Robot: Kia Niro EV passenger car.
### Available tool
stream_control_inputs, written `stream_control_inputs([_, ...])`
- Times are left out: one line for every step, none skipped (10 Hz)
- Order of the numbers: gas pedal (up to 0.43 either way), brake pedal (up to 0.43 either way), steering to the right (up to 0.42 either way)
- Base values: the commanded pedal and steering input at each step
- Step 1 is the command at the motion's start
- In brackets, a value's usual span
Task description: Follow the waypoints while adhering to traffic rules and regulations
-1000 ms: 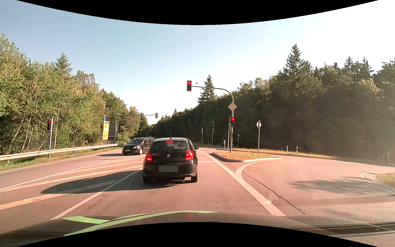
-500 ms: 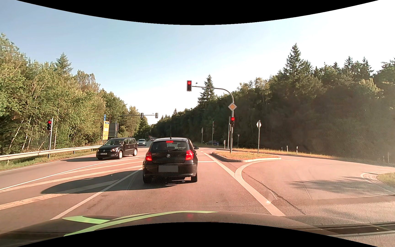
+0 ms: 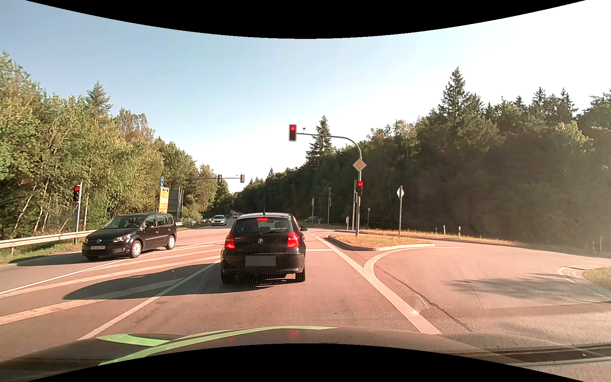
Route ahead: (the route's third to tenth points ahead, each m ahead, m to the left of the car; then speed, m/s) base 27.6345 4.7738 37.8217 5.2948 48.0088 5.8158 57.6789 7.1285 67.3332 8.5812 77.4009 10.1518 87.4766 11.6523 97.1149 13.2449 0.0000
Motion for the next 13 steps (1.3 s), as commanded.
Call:
stream_control_inputs([0.000,0.378,-0.008])
stream_control_inputs([0.000,0.372,-0.008])
stream_control_inputs([0.000,0.378,-0.008])
stream_control_inputs([0.000,0.372,-0.008])
stream_control_inputs([0.000,0.372,-0.008])
stream_control_inputs([0.000,0.372,-0.008])
stream_control_inputs([0.000,0.372,-0.008])
stream_control_inputs([0.000,0.372,-0.008])
stream_control_inputs([0.000,0.372,-0.008])
stream_control_inputs([0.000,0.372,-0.008])
stream_control_inputs([0.000,0.372,-0.008])
stream_control_inputs([0.000,0.372,-0.008])
stream_control_inputs([0.000,0.372,-0.008])
